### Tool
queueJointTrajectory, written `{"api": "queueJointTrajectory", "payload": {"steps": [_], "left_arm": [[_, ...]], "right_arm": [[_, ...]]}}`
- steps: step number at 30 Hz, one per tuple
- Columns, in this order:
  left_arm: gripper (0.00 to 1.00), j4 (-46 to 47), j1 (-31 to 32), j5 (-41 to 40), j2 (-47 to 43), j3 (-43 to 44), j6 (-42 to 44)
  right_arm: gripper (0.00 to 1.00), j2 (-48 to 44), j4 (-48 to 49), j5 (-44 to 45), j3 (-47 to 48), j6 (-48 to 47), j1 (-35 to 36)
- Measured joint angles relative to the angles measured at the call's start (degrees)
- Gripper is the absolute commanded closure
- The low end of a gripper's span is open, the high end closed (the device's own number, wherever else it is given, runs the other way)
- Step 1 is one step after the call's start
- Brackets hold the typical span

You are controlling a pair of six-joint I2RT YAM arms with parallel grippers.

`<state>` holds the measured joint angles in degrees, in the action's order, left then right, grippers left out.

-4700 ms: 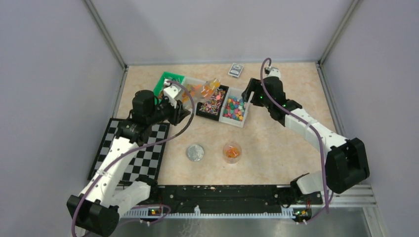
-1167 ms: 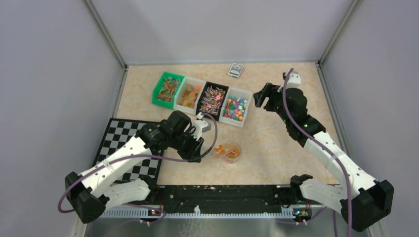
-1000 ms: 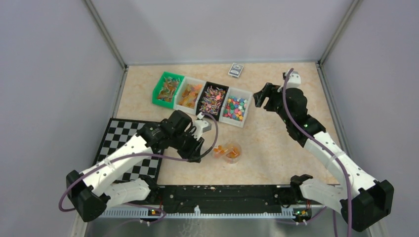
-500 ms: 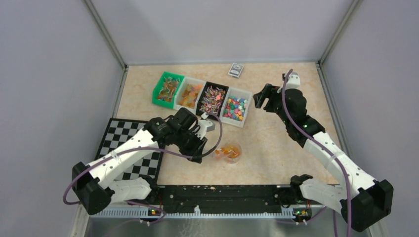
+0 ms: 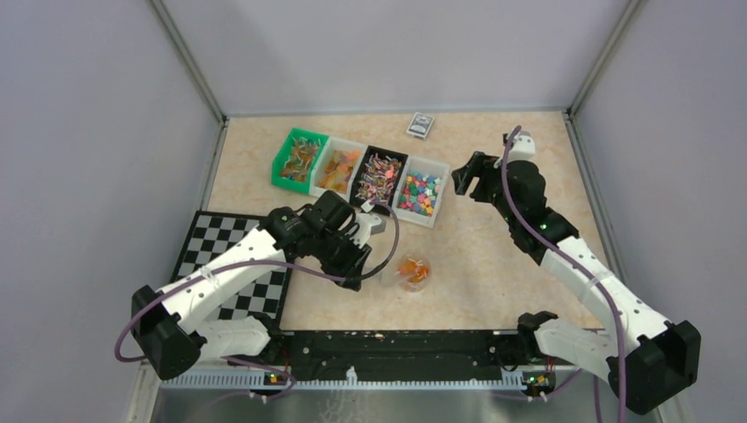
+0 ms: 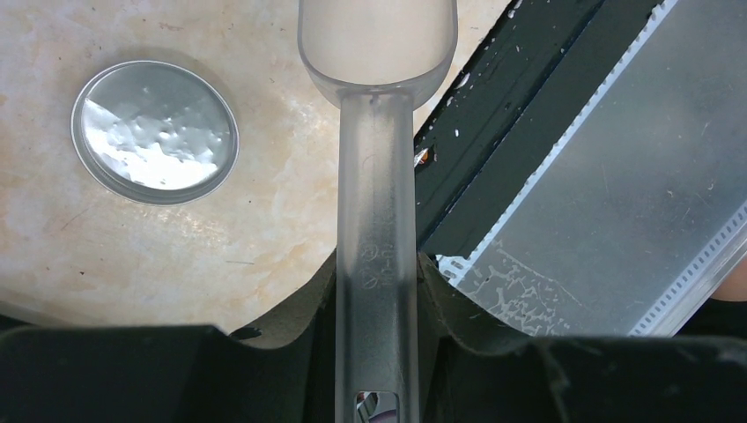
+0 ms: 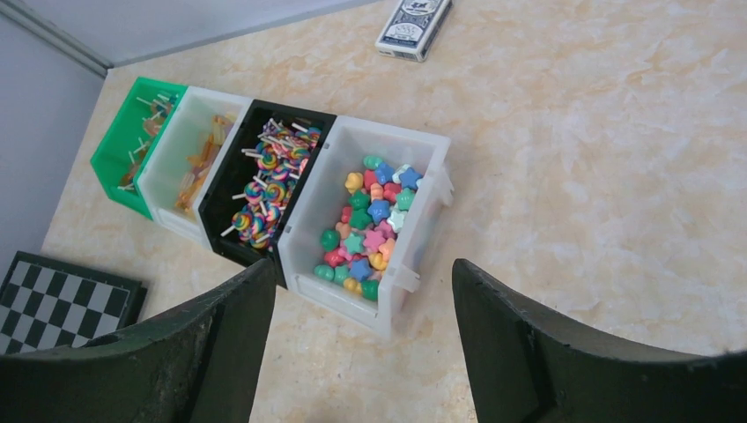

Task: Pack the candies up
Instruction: Place the fake candies in the packing bottle, then scoop the fake candies from the storage box.

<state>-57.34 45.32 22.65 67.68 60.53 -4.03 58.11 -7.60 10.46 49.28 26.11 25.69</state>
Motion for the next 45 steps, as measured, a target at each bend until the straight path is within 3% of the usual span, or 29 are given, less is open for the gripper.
{"api": "queueJointTrajectory", "payload": {"steps": [17,28,32,36,45], "left_arm": [[1.0,-2.38,0.13,-2.25,1.36,3.89,0.76],[1.0,-0.72,-0.98,-19.65,1.05,10.01,-2.16],[1.0,1.66,-8.31,-22.53,1.11,12.57,-2.14],[1.0,5.51,-20.92,-22.84,1.9,14.88,-1.55],[1.0,11.65,-36.15,-20.44,8.92,18.03,-0.61]], "right_arm": [[0.28,-0.04,0.52,-0.28,-0.66,0.61,0.0],[0.29,-0.09,1.36,-4.11,-5.2,3.98,0.0],[0.33,-0.07,0.48,-5.46,-6.71,5.35,0.0],[0.42,-0.07,0.79,-7.58,-6.99,5.97,0.0],[0.45,-0.07,0.17,-13.75,-8.48,5.57,0.0]]}}
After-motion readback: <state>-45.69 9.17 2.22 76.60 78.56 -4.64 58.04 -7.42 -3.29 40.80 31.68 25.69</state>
